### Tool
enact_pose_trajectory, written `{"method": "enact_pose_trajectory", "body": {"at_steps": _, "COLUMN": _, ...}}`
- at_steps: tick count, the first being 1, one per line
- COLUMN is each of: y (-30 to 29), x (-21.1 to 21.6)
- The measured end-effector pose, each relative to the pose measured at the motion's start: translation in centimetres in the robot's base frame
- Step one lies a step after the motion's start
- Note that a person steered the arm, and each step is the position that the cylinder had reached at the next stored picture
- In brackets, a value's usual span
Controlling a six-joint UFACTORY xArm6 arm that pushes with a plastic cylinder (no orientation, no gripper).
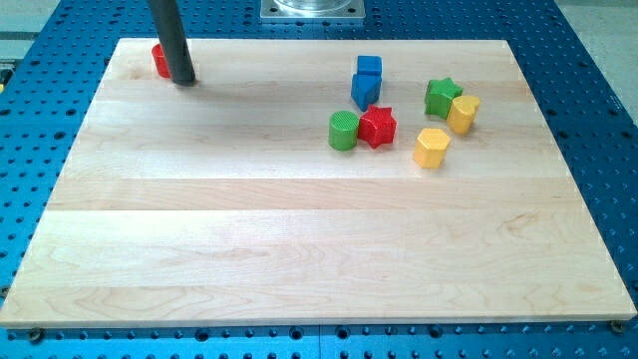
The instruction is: Move the cube above the red star
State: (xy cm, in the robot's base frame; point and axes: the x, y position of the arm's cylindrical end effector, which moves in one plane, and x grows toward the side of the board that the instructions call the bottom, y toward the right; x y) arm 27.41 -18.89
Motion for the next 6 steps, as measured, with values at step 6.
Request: {"method": "enact_pose_trajectory", "body": {"at_steps": 6, "y": 21.8, "x": -3.0}}
